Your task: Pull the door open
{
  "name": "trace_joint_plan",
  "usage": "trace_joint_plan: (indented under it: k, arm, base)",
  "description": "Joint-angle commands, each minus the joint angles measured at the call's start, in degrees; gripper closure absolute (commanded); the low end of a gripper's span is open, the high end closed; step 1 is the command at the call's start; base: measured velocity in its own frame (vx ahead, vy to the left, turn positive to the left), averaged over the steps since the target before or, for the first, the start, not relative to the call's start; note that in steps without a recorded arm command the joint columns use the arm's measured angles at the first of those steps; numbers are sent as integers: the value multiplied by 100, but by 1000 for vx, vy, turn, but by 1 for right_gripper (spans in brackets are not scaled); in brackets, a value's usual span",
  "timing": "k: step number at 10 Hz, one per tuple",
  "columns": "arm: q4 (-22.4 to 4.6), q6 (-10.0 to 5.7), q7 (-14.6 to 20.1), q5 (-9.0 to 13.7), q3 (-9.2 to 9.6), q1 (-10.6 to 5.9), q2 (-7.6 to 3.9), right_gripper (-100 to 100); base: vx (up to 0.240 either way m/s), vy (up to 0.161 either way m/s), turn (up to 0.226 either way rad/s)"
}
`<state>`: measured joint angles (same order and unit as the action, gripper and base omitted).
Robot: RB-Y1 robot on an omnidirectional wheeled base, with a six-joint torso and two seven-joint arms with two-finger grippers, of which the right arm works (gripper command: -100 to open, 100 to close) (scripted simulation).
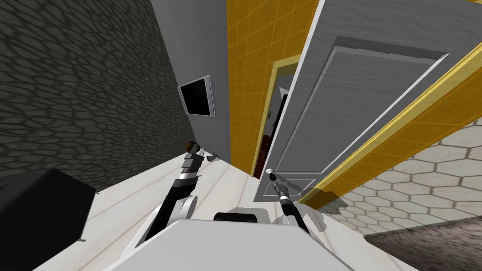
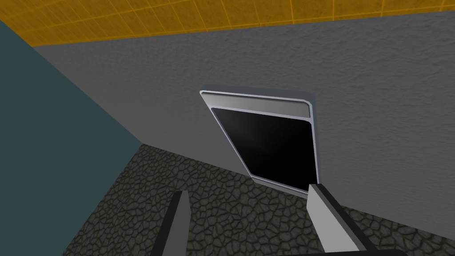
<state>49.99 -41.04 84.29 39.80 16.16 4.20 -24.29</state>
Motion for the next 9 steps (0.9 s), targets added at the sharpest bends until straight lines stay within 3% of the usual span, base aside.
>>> trace_joint_plan:
  k: [1, 2, 3, 9]
  arm:
    - [26, -21, 0, -11, 19, -13, 18, 100]
    - [26, -21, 0, -11, 19, -13, 18, 100]
    - [53, -185, 47, -104, 173, 48, 18, -100]
    - [204, -706, 187, -401, 663, 186, 60, -100]
  base:
    - [0, 0, 0]
    - [0, 0, 0]
    - [-96, -69, 85]
    - [-182, -81, 81]
